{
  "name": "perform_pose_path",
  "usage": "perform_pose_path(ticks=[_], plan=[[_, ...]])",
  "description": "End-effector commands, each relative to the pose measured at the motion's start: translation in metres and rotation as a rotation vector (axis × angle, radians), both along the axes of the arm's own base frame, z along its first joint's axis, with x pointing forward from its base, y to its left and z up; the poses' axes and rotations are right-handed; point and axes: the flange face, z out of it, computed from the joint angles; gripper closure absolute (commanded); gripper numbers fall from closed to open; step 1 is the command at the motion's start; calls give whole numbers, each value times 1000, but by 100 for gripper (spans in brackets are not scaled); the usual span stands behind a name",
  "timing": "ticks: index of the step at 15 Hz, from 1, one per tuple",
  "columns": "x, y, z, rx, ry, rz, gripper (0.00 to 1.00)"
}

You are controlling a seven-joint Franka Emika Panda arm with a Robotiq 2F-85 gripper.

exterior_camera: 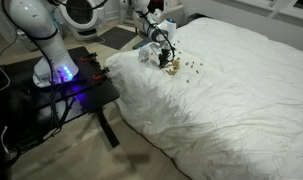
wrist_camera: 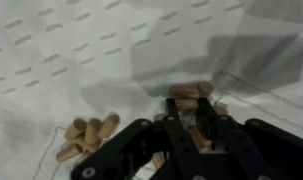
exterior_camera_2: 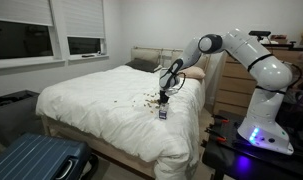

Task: Pick some objects from the bed and put them in the clear bottle

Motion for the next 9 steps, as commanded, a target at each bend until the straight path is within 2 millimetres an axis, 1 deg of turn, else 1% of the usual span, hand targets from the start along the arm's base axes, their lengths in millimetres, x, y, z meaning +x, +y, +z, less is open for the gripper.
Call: perform_pose_path(ticks=[1, 5, 7, 9], plan=[[4, -6, 5, 28, 9, 4, 100], [0, -7, 16, 27, 18, 3, 100], [-4, -7, 25, 22, 14, 0, 100], [-9, -7, 40, 14, 10, -1, 100]])
